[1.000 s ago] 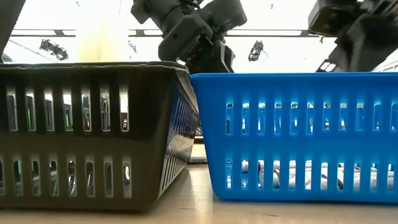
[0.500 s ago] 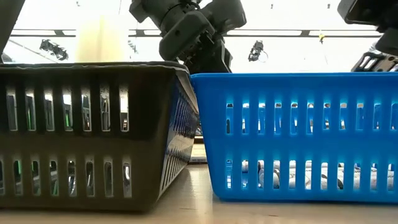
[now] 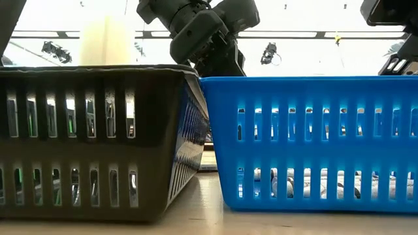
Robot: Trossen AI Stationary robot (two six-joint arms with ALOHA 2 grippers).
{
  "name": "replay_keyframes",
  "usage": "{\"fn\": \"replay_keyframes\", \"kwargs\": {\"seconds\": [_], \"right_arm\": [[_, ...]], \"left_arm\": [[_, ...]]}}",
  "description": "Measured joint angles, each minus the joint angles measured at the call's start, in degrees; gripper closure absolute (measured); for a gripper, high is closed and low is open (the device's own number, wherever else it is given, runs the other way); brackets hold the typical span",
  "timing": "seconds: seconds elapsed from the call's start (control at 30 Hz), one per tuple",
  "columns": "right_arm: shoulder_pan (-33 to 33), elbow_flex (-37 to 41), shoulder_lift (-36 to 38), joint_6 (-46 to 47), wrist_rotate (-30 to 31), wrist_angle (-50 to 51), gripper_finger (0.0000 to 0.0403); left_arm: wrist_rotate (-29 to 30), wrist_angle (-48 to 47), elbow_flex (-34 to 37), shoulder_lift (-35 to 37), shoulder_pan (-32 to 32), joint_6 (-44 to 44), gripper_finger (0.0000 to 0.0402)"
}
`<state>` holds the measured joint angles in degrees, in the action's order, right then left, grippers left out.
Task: Sort crayons
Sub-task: Put the pink crayon into the black bin
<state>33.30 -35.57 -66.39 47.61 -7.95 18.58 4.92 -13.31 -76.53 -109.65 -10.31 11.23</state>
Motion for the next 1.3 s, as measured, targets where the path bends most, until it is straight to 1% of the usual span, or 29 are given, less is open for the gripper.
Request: {"fn": "replay_keyframes", "kwargs": {"seconds": [0.07,0.3,0.43,0.6,0.87,1.03,1.17,1.3], "right_arm": [[-1.36,0.00,0.12,0.04,-2.08,0.26,0.0273],[-4.68,-0.02,0.79,0.25,-2.14,2.97,0.0273],[-7.45,-0.02,1.01,0.25,2.17,8.59,0.0274],[-11.15,-0.02,0.94,0.25,10.84,15.99,0.0274],[-16.98,-0.02,0.92,0.74,19.18,25.24,0.0274],[-20.24,1.71,0.92,3.07,23.17,25.97,0.0274],[-24.03,3.90,0.92,5.01,23.55,25.97,0.0274],[-27.79,4.96,0.90,5.41,23.53,25.81,0.0274]], "left_arm": [[0.00,0.20,0.00,0.00,0.00,-0.03,0.0230],[0.01,0.29,0.00,0.00,0.00,-0.07,0.0230],[0.01,0.49,0.00,0.00,0.00,-0.12,0.0230],[0.01,0.71,0.00,0.00,0.00,-0.09,0.0230],[0.00,0.66,0.00,0.00,0.00,-0.14,0.0230],[0.01,-2.05,0.00,0.00,-0.13,-1.66,0.0230],[0.02,-6.61,0.00,0.00,-0.39,-3.40,0.0230],[2.96,-11.64,0.00,0.61,-1.31,-3.72,0.0230]]}}
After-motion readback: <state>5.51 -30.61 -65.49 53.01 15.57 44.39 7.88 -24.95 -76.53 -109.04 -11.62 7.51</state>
